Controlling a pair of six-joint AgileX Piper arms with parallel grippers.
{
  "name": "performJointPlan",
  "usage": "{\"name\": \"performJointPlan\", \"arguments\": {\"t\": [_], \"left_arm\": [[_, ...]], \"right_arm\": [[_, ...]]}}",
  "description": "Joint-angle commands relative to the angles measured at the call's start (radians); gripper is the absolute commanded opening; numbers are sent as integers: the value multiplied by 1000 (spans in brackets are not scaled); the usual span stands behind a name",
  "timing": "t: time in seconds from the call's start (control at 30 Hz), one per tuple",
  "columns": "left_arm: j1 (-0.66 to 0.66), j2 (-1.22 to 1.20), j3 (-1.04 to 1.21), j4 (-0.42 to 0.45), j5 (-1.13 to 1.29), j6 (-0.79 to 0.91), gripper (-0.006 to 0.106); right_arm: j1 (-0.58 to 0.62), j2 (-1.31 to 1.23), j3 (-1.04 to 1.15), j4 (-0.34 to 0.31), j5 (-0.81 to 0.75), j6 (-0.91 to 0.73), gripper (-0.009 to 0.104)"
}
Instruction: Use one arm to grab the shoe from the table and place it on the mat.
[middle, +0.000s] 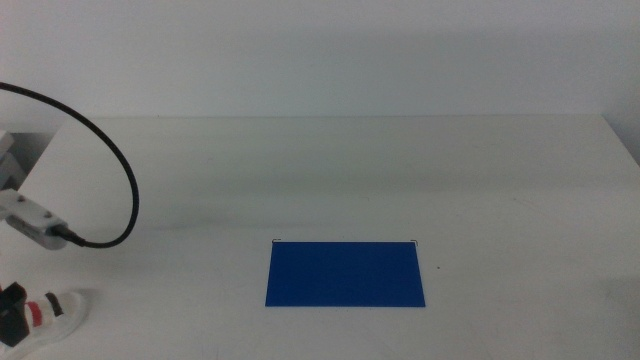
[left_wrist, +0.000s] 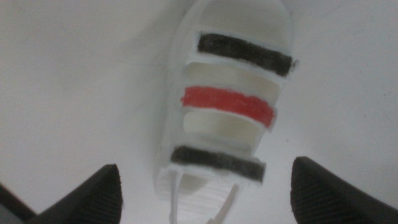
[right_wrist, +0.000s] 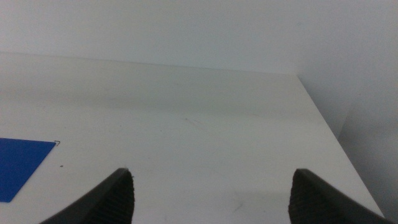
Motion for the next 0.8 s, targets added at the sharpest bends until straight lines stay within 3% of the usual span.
{"name": "performJointPlan", "arguments": {"t": [0.0, 0.43, 0.6, 0.77], "left_arm": [[-2, -9, -19, -16, 2, 4, 92], [-2, 69, -7, -16, 11, 20, 88], [-2, 99, -7, -16, 10, 20, 72], [-2, 100, -7, -16, 18, 7, 44]], "right_arm": [[-2, -26, 5, -9, -76, -8, 64], [-2, -26, 5, -9, -76, -8, 64], [-2, -26, 5, -9, -76, -8, 64], [-2, -26, 5, -9, -76, -8, 64]]}}
